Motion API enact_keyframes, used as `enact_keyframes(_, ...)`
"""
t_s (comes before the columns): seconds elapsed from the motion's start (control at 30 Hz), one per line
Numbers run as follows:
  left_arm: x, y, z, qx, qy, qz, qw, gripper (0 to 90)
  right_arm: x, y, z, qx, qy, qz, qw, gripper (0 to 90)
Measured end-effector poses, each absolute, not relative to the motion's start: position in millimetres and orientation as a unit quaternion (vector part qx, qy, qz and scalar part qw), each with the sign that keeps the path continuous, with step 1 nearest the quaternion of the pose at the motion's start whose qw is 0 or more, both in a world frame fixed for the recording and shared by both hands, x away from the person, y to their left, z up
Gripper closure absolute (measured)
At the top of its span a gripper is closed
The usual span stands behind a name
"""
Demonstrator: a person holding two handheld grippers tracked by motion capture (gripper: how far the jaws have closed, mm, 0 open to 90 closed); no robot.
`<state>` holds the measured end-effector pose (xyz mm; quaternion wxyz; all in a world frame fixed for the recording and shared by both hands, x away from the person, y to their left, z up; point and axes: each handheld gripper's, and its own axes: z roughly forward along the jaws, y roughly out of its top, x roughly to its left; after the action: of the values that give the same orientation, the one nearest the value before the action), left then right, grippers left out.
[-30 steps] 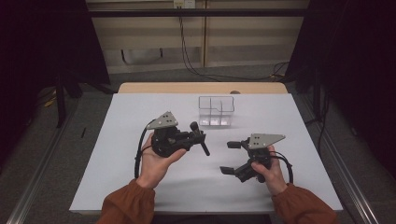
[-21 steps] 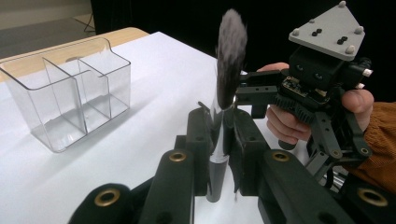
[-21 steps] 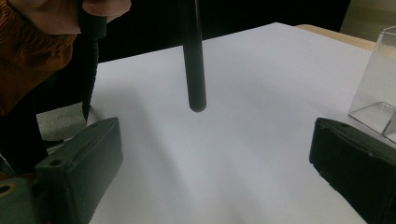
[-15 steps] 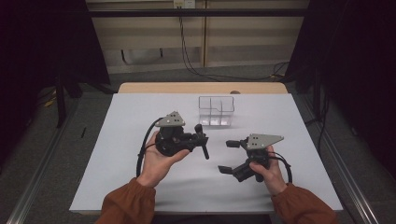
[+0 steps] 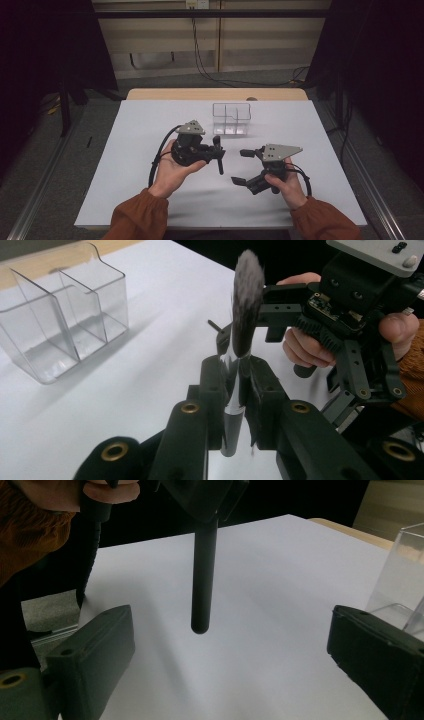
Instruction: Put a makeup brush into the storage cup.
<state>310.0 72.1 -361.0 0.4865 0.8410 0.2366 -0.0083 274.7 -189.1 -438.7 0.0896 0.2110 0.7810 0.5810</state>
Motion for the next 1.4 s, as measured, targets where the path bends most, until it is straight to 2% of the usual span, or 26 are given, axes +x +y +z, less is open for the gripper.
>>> enact_keyframes(0.43, 307, 67, -366, 0.844, 0.227, -0.018, 0.486, 79.6, 274, -174, -438, 0.202, 0.781, 0.588, 0.064, 4.7)
enact_keyframes(0.53, 307, 65, -366, 0.844, 0.225, -0.019, 0.486, 79.6, 273, -171, -438, 0.210, 0.777, 0.589, 0.069, 8.2)
enact_keyframes(0.7, 305, 62, -368, 0.845, 0.221, -0.022, 0.486, 79.6, 273, -169, -436, 0.221, 0.770, 0.593, 0.074, 18.2)
enact_keyframes(0.73, 305, 62, -368, 0.845, 0.221, -0.023, 0.486, 79.6, 273, -168, -437, 0.220, 0.771, 0.594, 0.070, 23.2)
enact_keyframes(0.8, 305, 61, -368, 0.845, 0.221, -0.024, 0.486, 79.6, 273, -167, -437, 0.221, 0.771, 0.593, 0.072, 27.3)
enact_keyframes(0.87, 305, 61, -368, 0.845, 0.221, -0.023, 0.486, 79.6, 273, -167, -438, 0.220, 0.768, 0.598, 0.072, 38.2)
enact_keyframes(1.07, 305, 61, -369, 0.845, 0.220, -0.023, 0.486, 79.6, 274, -166, -439, 0.220, 0.766, 0.600, 0.066, 54.0)
enact_keyframes(1.17, 305, 60, -369, 0.844, 0.220, -0.024, 0.488, 79.6, 274, -166, -440, 0.221, 0.766, 0.601, 0.062, 60.5)
enact_keyframes(1.4, 304, 59, -370, 0.847, 0.214, -0.021, 0.486, 79.6, 275, -166, -440, 0.224, 0.766, 0.600, 0.056, 67.6)
